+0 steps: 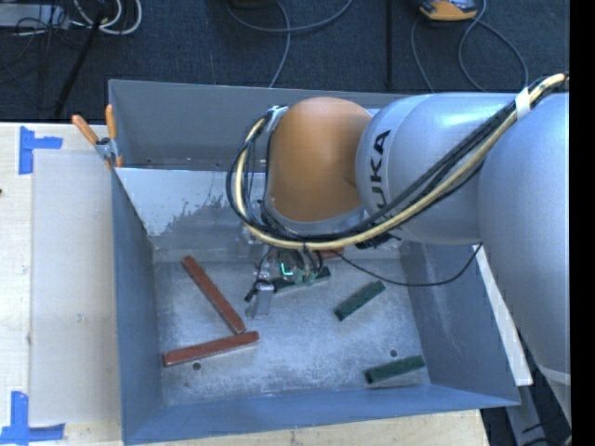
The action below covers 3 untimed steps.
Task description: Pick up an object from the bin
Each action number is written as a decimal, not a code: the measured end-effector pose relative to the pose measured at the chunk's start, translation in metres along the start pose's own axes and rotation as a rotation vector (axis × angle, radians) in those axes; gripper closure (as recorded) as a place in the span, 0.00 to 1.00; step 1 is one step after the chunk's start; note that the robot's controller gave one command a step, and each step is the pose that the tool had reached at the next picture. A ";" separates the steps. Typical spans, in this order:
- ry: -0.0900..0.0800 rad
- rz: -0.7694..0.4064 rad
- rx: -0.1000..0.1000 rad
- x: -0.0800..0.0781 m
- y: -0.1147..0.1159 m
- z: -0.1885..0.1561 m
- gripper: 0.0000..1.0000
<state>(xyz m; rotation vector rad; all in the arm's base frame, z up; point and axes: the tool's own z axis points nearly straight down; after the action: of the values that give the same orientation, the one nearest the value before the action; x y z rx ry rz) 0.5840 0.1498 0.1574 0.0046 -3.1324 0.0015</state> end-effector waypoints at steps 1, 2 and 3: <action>-0.005 -0.527 0.001 -0.032 0.001 0.081 0.00; -0.006 -1.139 0.002 0.006 0.052 0.086 0.00; -0.013 -1.678 0.006 -0.001 0.076 0.041 0.00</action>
Offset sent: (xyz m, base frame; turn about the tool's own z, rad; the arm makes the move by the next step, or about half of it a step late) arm 0.0321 0.0007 -0.0786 -0.5265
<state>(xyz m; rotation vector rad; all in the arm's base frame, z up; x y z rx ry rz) 0.5849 0.2259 0.1162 2.3434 -2.0988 -0.0014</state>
